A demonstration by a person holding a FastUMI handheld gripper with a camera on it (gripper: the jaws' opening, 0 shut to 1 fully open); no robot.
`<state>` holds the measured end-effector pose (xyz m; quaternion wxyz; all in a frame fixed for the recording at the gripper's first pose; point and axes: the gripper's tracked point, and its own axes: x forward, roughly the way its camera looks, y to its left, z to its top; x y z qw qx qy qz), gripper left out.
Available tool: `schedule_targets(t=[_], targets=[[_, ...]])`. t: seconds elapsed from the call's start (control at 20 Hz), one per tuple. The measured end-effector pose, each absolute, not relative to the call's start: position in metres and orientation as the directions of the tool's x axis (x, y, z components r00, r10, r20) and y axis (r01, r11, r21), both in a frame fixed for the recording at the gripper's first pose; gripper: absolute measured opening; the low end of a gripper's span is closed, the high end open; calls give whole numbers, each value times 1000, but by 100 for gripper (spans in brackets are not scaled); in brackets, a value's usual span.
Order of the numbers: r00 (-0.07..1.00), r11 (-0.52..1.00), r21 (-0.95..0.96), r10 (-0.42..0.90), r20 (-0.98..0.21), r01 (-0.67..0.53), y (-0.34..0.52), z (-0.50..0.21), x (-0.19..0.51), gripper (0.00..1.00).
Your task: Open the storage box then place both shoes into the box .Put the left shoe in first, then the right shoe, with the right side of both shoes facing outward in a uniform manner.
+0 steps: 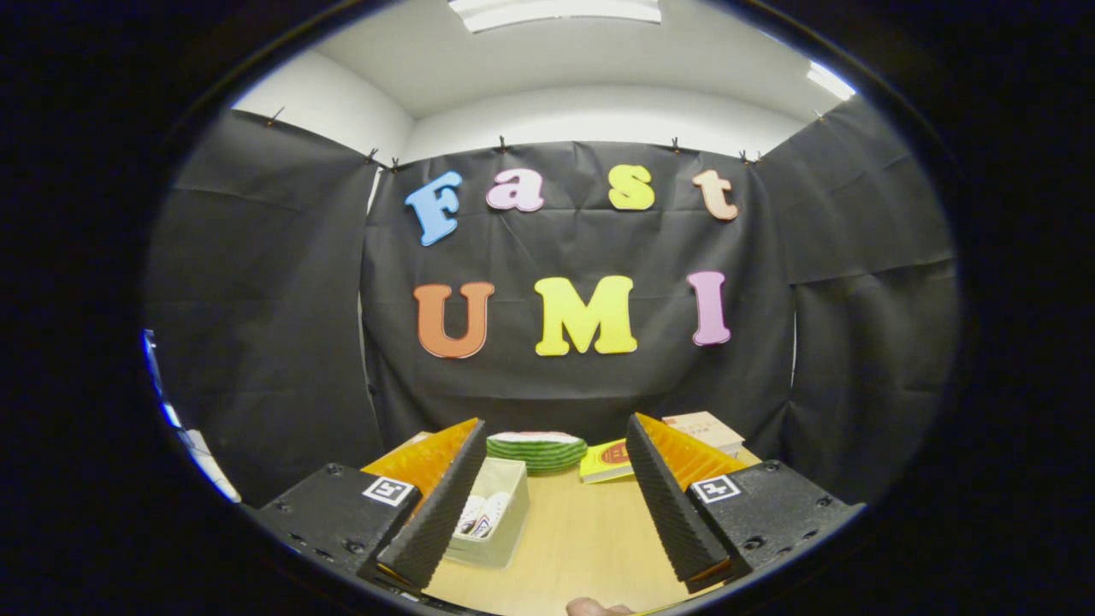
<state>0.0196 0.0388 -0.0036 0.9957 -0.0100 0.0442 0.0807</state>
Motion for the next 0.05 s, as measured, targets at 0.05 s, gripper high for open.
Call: schedule_targets(t=[0.05], targets=[[983, 987, -11, 159, -92, -161, 38, -5, 20, 100]])
